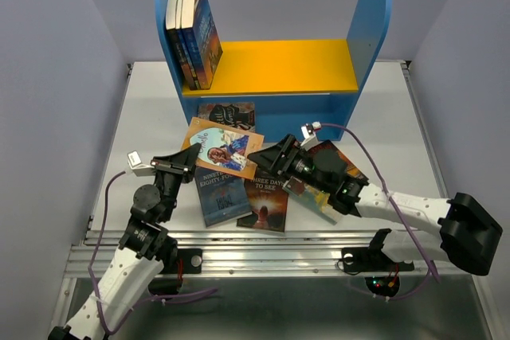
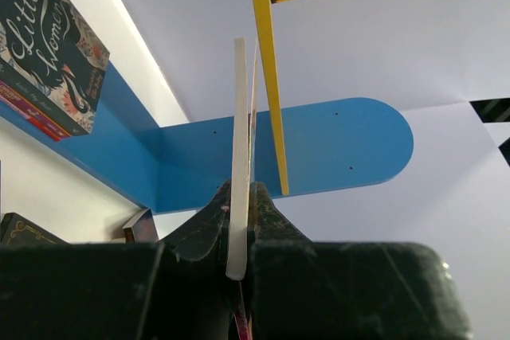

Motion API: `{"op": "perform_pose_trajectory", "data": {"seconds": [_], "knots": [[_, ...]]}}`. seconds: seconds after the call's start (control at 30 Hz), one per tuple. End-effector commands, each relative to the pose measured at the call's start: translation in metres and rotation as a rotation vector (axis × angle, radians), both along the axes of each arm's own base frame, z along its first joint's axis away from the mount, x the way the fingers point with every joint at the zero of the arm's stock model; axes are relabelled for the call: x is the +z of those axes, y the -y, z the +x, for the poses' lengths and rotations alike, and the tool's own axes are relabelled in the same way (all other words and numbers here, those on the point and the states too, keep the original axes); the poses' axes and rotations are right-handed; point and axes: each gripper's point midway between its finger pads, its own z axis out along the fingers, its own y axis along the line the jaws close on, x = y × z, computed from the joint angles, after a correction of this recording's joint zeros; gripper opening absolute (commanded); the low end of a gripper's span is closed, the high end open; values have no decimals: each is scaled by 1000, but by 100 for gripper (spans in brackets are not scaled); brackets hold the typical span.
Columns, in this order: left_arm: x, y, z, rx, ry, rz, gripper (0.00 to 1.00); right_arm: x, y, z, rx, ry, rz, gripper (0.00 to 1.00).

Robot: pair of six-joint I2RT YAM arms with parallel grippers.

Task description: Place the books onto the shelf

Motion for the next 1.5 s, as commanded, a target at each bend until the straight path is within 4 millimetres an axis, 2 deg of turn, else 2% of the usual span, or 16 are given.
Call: {"op": "perform_pose_trajectory", "data": {"seconds": [0.0, 0.13, 0.23, 0.27, 0.33, 0.4, 0.43, 0.57, 0.6, 0.63, 0.67, 0.7, 0.87, 1.03, 1.23, 1.47], "knots": [[27, -4, -5, 8, 77, -63, 0, 46, -10, 22, -83, 53, 98, 100], [28, -3, -5, 4, 79, -63, 0, 46, -25, 20, -54, 39, 101, 97], [28, -5, -6, 9, 79, -71, 0, 48, -26, 23, -80, 38, 120, 64], [26, -6, -6, 15, 77, -74, 0, 48, -28, 21, -77, 43, 116, 46], [24, -7, -6, 20, 71, -80, 0, 48, -30, 18, -73, 42, 110, 34], [20, -10, -6, 32, 61, -95, 0, 49, -29, 18, -77, 54, 106, 6], [20, -10, -6, 33, 60, -98, 0, 48, -29, 16, -77, 62, 102, 1], [18, -8, -6, 26, 54, -68, 0, 46, -26, 15, -81, 102, 87, 1], [16, -7, -6, 22, 43, -54, 10, 43, -24, 15, -87, 103, 77, 1], [22, -6, -7, 17, 46, -42, 61, 43, -20, 16, -104, 116, 67, 1], [12, -4, -5, 13, 1, -7, 91, 37, -17, 16, -110, 120, 50, 1], [9, -3, -5, 10, -16, 27, 99, 34, -14, 17, -122, 136, 29, 1], [-17, -1, -10, -18, -139, 162, 99, 18, 2, 14, -125, 167, -54, 1], [-42, -12, -20, 4, -243, 233, 99, 0, 18, 17, -100, 196, -107, 1], [-37, -22, -31, 25, -218, 262, 99, -7, 28, 23, -23, 278, -77, 1], [-36, -21, -33, 8, -199, 312, 99, -21, 35, 46, -4, 300, -56, 1]]}}
